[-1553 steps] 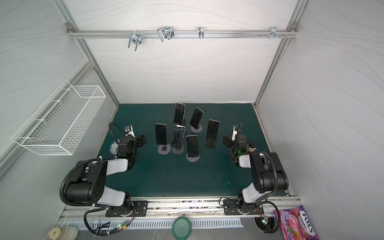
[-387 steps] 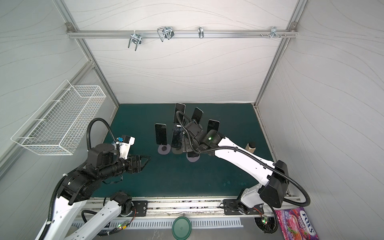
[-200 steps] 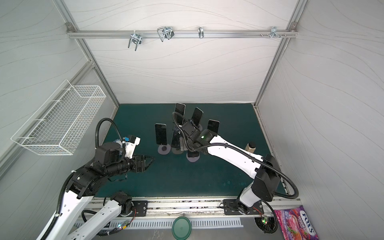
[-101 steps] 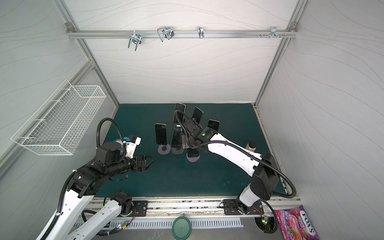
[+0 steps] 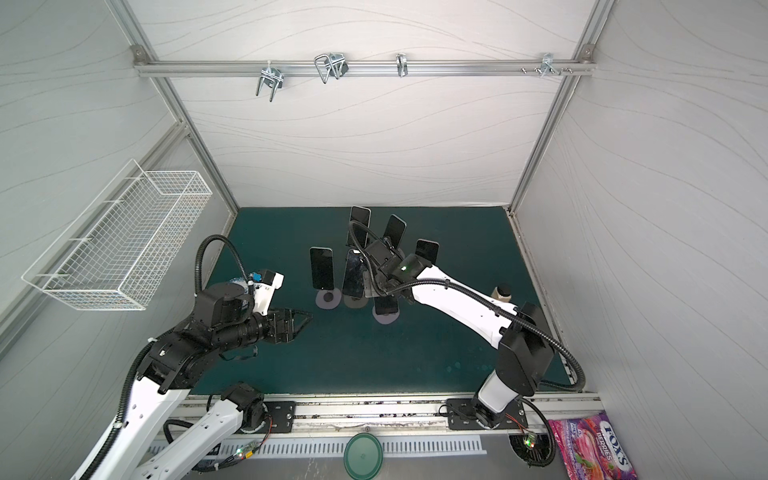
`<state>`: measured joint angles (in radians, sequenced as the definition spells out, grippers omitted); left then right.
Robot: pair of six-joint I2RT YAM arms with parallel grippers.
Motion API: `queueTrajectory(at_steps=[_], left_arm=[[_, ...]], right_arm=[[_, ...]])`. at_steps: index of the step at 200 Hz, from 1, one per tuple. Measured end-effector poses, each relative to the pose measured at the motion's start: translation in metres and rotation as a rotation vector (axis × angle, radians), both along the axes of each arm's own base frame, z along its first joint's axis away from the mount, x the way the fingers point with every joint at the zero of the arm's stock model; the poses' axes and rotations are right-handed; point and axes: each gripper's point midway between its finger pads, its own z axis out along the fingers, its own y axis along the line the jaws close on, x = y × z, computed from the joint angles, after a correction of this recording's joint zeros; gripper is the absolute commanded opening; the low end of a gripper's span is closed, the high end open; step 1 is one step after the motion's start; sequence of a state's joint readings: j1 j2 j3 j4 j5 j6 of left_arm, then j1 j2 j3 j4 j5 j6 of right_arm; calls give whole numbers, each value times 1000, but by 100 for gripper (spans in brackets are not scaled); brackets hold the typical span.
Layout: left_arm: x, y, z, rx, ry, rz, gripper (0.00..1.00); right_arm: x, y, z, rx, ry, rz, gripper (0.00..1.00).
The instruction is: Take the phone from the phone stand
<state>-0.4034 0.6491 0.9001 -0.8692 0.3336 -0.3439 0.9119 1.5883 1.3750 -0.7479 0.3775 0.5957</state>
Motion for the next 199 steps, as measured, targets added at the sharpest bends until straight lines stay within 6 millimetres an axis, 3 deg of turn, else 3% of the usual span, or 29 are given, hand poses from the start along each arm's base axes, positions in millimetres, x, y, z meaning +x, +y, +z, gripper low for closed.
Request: queueTrajectory(at_steps=[47, 84, 161, 199], left_arm=[[1, -1, -2, 5, 7, -5, 85], [2, -2, -3, 12, 8, -10, 99], [6, 2, -6, 38, -1, 17, 99], [11, 2, -17, 48, 5, 32, 99]], right_arm=[[0, 0, -2, -5, 3, 1, 92], [2, 1, -8, -15, 11, 1, 95], [4, 1, -10, -22, 12, 3, 98], [3, 2, -11, -15, 20, 8, 99]])
